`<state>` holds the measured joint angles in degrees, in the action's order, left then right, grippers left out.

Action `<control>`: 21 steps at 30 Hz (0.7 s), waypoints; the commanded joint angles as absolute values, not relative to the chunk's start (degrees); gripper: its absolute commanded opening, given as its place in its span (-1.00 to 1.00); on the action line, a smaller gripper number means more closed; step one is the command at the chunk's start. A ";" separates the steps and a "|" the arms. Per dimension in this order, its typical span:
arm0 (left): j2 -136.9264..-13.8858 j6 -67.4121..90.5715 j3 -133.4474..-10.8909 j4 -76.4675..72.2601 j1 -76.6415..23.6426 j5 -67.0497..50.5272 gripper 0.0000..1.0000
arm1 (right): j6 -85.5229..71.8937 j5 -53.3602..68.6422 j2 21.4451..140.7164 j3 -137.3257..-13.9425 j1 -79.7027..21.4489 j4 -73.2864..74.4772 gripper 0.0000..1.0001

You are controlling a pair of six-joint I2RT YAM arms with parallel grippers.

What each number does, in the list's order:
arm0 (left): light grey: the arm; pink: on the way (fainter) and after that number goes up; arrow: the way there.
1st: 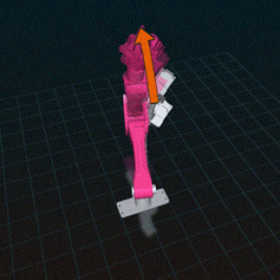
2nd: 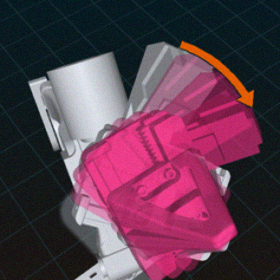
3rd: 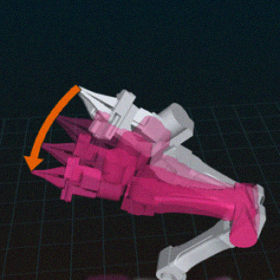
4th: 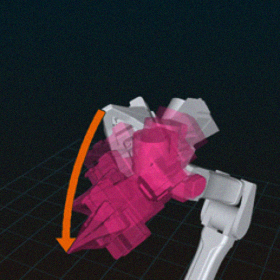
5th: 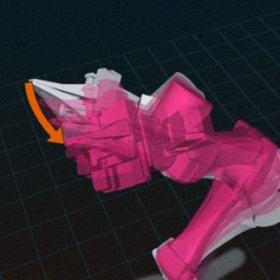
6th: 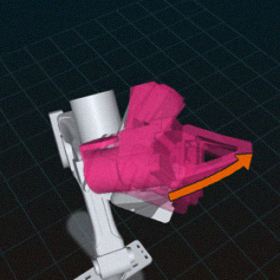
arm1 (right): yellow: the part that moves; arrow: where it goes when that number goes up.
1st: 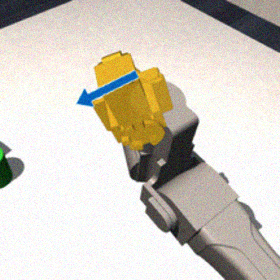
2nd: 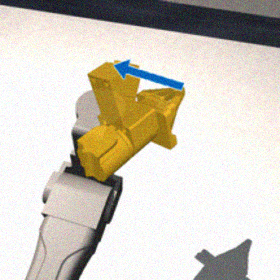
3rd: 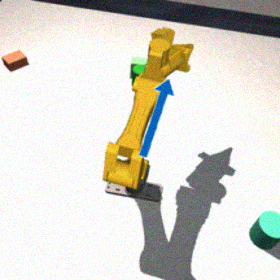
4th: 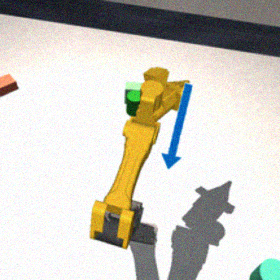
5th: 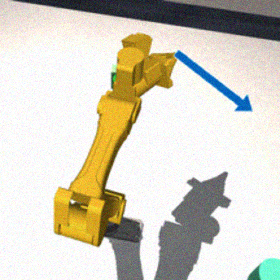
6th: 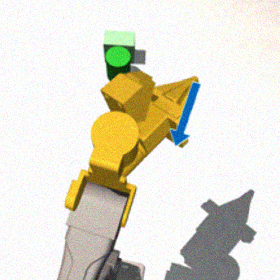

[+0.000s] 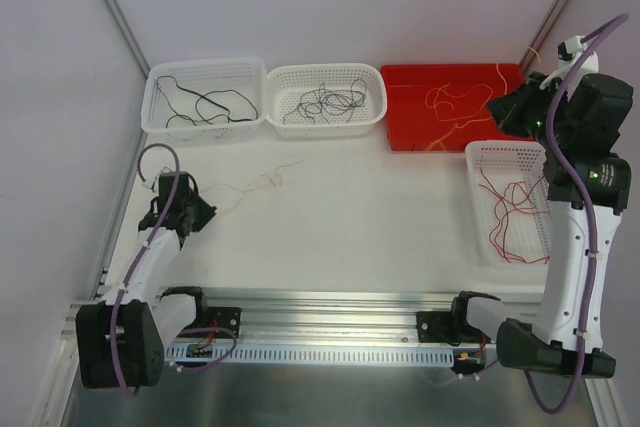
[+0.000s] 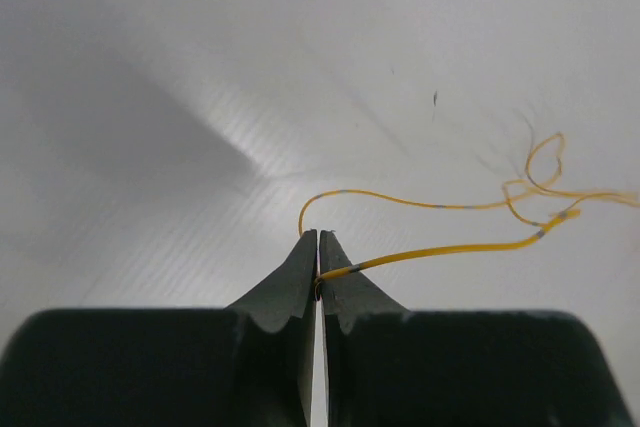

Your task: Untangle the cables

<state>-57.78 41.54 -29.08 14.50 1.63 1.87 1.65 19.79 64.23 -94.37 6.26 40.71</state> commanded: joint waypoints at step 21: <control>-66.87 20.31 -40.16 20.83 2.39 -34.18 -1.00 | -2.28 29.62 69.08 -94.13 8.79 27.88 -0.99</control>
